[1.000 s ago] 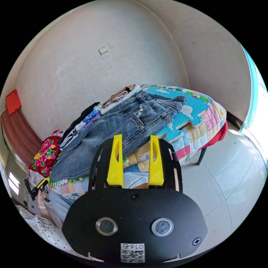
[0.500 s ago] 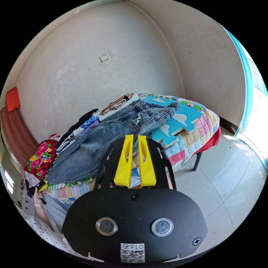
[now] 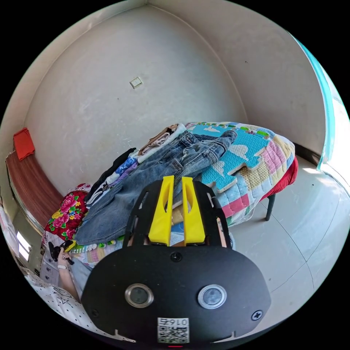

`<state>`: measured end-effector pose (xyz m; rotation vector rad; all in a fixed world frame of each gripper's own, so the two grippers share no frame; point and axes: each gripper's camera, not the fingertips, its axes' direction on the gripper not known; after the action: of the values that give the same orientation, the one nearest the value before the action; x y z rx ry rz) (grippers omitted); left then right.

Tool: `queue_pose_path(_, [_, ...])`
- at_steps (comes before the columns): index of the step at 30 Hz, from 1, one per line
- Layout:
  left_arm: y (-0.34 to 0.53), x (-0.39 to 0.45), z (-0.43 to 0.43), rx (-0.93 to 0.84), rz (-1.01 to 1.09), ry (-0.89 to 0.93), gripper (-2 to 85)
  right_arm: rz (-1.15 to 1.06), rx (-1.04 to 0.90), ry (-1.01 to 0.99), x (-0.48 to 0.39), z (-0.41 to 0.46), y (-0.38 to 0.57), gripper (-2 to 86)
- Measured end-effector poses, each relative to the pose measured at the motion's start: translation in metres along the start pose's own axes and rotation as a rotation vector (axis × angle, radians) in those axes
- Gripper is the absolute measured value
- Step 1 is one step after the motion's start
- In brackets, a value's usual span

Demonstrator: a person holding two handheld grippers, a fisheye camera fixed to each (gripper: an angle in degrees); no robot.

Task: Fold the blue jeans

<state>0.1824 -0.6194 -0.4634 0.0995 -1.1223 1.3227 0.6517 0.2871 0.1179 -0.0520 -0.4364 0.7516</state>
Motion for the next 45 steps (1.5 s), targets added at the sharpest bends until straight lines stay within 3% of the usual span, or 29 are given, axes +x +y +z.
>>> queue_pose_path(6, [-0.004, -0.028, 0.004, -0.068, 0.013, 0.009, 3.2, -0.011, -0.005, 0.049, 0.007, -0.001, 0.008, 1.0])
queue_pose_path(10, [-0.004, -0.051, 0.011, -0.102, -0.048, 0.114, 7.8, -0.001, 0.002, 0.032, 0.010, 0.003, 0.012, 1.1])
queue_pose_path(26, [-0.019, -0.056, 0.029, -0.050, -0.113, -0.031, 9.4, -0.039, -0.024, 0.076, 0.009, 0.021, 0.017, 1.7])
queue_pose_path(31, [-0.013, -0.039, 0.056, -0.150, -0.018, 0.036, 8.0, -0.045, -0.024, 0.088, 0.010, 0.027, 0.016, 1.7])
queue_pose_path(38, [-0.017, -0.076, 0.039, -0.054, -0.147, 0.043, 2.9, -0.042, -0.034, 0.074, 0.021, 0.029, 0.010, 2.1])
queue_pose_path(45, [-0.018, -0.062, 0.042, -0.077, -0.030, -0.027, -0.8, 0.048, -0.029, 0.098, 0.042, 0.027, 0.003, 4.9])
